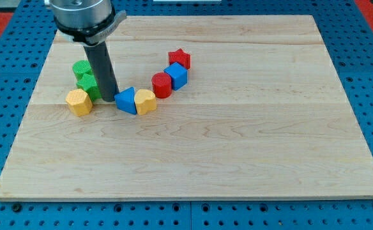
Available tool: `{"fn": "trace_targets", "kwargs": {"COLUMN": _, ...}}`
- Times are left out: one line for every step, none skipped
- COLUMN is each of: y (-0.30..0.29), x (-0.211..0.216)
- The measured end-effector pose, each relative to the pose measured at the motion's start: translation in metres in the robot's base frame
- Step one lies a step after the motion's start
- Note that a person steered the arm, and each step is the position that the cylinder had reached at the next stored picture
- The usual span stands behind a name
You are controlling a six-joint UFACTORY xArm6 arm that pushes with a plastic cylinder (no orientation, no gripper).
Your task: Push the blue triangle towards top
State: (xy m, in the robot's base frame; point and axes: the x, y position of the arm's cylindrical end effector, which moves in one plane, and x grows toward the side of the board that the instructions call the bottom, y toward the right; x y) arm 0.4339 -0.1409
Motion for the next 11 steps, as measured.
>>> {"fn": "trace_targets", "kwargs": {"y": 0.000, "x": 0.018}}
{"fn": "trace_targets", "kwargs": {"y": 0.000, "x": 0.038}}
{"fn": "trace_targets", "kwargs": {"y": 0.006, "x": 0.053}}
{"fn": "trace_targets", "kwargs": {"y": 0.017, "x": 0.067}}
{"fn": "trace_targets", "kwargs": {"y": 0.026, "x": 0.071}}
{"fn": "trace_targets", "kwargs": {"y": 0.029, "x": 0.068}}
{"fn": "trace_targets", "kwargs": {"y": 0.029, "x": 0.050}}
{"fn": "trace_targets", "kwargs": {"y": 0.033, "x": 0.022}}
{"fn": "trace_targets", "kwargs": {"y": 0.034, "x": -0.008}}
{"fn": "trace_targets", "kwargs": {"y": 0.030, "x": -0.018}}
{"fn": "trace_targets", "kwargs": {"y": 0.020, "x": -0.028}}
